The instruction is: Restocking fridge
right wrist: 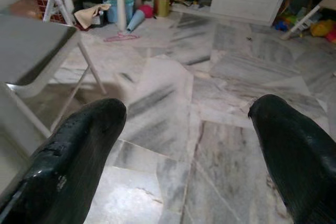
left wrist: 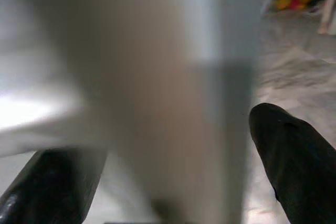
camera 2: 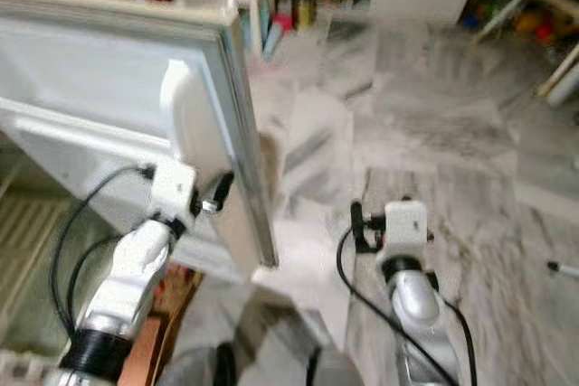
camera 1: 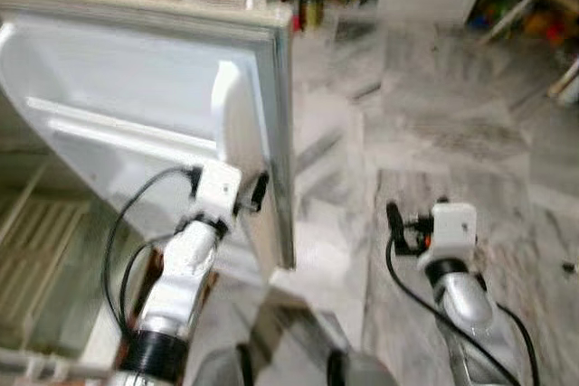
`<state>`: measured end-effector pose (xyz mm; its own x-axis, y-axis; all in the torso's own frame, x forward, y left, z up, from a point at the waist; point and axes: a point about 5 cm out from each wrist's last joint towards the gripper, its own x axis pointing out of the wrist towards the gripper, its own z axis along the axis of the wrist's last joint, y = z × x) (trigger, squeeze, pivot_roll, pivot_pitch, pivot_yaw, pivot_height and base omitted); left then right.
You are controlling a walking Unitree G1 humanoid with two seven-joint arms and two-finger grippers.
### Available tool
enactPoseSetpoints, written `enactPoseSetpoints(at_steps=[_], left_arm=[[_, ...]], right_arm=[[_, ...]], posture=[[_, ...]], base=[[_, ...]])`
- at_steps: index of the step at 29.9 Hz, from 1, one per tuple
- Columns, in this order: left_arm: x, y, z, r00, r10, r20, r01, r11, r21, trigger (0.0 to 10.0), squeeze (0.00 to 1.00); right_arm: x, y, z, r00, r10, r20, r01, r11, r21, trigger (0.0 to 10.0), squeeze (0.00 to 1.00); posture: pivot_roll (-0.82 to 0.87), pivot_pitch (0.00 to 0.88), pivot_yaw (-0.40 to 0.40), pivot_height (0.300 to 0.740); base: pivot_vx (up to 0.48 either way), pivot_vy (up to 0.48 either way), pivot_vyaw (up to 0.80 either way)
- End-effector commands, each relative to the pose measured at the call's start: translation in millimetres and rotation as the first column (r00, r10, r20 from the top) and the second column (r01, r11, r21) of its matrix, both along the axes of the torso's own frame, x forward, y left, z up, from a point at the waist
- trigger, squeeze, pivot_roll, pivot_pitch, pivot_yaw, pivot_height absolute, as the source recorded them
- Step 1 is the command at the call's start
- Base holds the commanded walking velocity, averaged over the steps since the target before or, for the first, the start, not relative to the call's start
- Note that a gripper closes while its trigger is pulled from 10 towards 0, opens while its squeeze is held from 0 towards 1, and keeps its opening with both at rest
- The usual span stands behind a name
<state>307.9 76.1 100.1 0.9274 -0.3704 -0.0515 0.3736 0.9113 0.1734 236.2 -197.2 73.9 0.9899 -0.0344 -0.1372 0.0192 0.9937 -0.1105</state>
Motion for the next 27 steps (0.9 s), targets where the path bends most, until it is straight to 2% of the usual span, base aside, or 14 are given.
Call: enactPoseSetpoints(at_steps=[1,3,5,6,7,11,13,17,20,24,27], left_arm=[[9.5,-22.8,7.0,0.998,-0.063,0.013,0.062,0.998,0.03,10.0,0.0],[11.5,-26.1,10.8,0.997,-0.069,0.02,0.069,0.997,0.029,10.0,0.0],[10.2,-20.7,8.0,0.998,-0.059,0.006,0.058,0.998,0.038,10.0,0.0],[6.6,-12.8,1.4,0.999,-0.042,-0.012,0.042,0.998,0.048,10.0,0.0],[-0.8,2.8,-13.1,0.999,-0.011,-0.05,0.015,0.997,0.081,10.0,0.0],[-17.4,30.7,-34.7,0.993,0.045,-0.106,-0.031,0.99,0.136,10.0,0.0],[-29.5,51.1,-46.2,0.982,0.114,-0.149,-0.086,0.98,0.18,10.0,0.0],[-34.8,58.6,-46.6,0.977,0.145,-0.159,-0.116,0.977,0.177,10.0,0.0],[-38.3,60.5,-39.4,0.978,0.147,-0.145,-0.126,0.982,0.143,10.0,0.0],[-39.3,52.7,-26.5,0.99,0.11,-0.088,-0.101,0.989,0.104,10.0,0.0],[-41.6,46.7,-20.5,0.995,0.076,-0.062,-0.07,0.994,0.09,10.0,0.0]], right_arm=[[2.8,3.6,-0.2,1.0,0.0,0.005,0.0,1.0,0.002,10.0,0.0],[2.5,3.3,0.6,1.0,-0.003,0.009,0.003,1.0,0.001,10.0,0.0],[-0.7,0.5,1.1,1.0,-0.019,0.011,0.019,1.0,0.0,10.0,0.0],[-2.5,-0.3,0.2,1.0,-0.024,0.007,0.024,1.0,0.002,10.0,0.0],[-4.7,-0.6,-1.3,1.0,-0.03,0.002,0.03,1.0,0.005,10.0,0.0],[-4.4,1.1,-2.0,1.0,-0.023,0.001,0.023,1.0,0.005,10.0,0.0],[-3.0,1.2,-2.6,1.0,-0.017,-0.004,0.017,1.0,0.006,10.0,0.0],[-2.4,0.6,-2.6,1.0,-0.012,-0.005,0.012,1.0,0.006,10.0,0.0],[-0.4,0.0,-1.9,1.0,-0.004,-0.004,0.004,1.0,-0.001,10.0,0.0],[2.7,0.3,1.2,1.0,-0.001,0.007,0.001,1.0,-0.004,10.0,0.0],[4.3,0.9,3.3,1.0,-0.005,0.016,0.005,1.0,-0.007,10.0,0.0]], posture=[[-0.01,0.128,0.056,0.74],[-0.01,0.129,0.058,0.74],[-0.02,0.128,0.062,0.74],[-0.02,0.131,0.065,0.74],[-0.01,0.133,0.066,0.74],[0.0,0.143,0.064,0.74],[0.01,0.147,0.058,0.74],[0.01,0.147,0.051,0.74],[0.02,0.144,0.048,0.74],[0.02,0.14,0.049,0.74],[0.01,0.136,0.047,0.74]], base=[[0.0,0.0,0.0],[0.0,0.0,0.0],[0.0,0.0,0.0],[0.0,0.0,0.0],[0.0,0.0,0.0],[0.0,0.0,0.0],[0.0,0.0,0.0],[0.0,0.0,0.0],[0.0,0.0,0.0],[0.0,0.0,0.0],[0.0,-0.23,-0.7]])
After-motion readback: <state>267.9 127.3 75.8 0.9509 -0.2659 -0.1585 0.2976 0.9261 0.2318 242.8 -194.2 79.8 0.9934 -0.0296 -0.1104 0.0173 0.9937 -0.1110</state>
